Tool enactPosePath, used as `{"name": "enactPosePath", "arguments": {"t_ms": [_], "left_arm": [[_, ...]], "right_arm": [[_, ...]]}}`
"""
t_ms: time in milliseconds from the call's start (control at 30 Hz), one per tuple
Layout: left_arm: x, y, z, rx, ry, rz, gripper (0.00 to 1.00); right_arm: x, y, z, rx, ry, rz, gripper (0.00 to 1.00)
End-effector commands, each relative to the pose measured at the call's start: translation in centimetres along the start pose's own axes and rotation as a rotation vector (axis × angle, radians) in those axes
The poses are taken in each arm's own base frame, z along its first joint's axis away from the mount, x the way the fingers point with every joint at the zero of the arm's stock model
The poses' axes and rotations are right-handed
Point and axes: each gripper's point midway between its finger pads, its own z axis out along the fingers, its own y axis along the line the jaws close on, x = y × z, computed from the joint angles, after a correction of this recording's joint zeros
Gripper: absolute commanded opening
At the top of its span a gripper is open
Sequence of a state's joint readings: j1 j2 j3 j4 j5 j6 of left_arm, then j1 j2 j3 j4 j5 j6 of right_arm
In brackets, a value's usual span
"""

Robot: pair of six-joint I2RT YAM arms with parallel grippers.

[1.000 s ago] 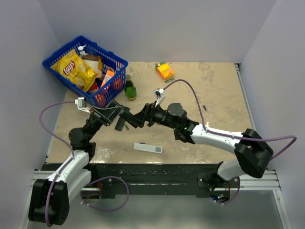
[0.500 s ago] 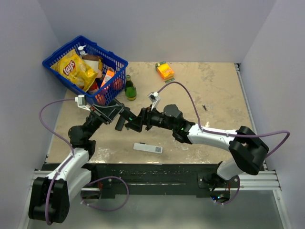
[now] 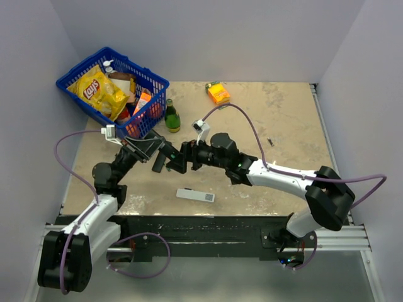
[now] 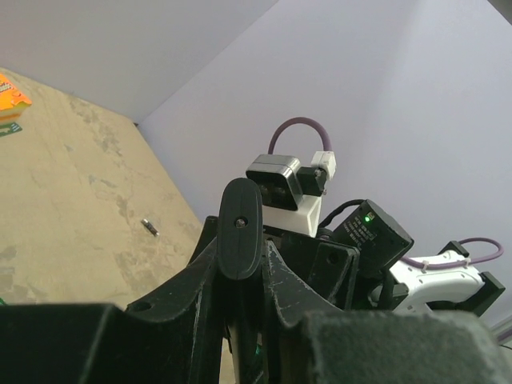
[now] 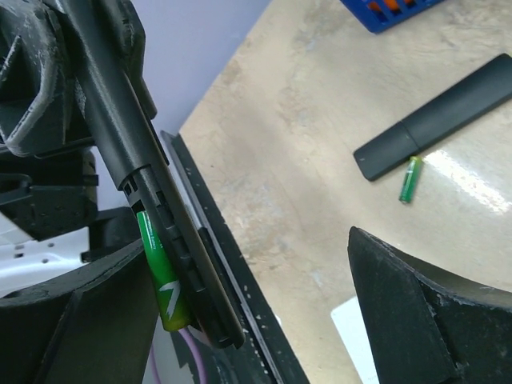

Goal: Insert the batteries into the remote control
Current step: Load the battery into the remote control.

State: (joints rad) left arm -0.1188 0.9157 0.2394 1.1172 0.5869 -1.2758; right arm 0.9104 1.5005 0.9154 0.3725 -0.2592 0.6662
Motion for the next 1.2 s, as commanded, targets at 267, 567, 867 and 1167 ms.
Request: {"name": "enactPosePath", "arguments": {"t_ms": [267, 567, 867, 1167], "left_arm": [[0.0, 0.0, 0.5, 0.025, 0.018, 0.052, 0.00], [0.5, 0.0, 0.4, 0.029, 0.055, 0.065, 0.00], [0.9, 1.7, 0.5, -0.060, 0.085, 0.042, 0.00], [0.8, 3.9, 0.5, -0.151, 0.073, 0.067, 0.00]], "right_arm": [[-5.1, 1.2, -1.5, 0.067, -0.096, -0.125, 0.98], [-7.4, 1.4, -3.9, 0.130, -0.136, -0.230, 0.97], [-6.8, 1.3, -5.9, 0.125, -0.130, -0.306, 0.70], [-4.5, 1.9, -5.4, 0.059, 0.042, -0.394, 0.45]]}}
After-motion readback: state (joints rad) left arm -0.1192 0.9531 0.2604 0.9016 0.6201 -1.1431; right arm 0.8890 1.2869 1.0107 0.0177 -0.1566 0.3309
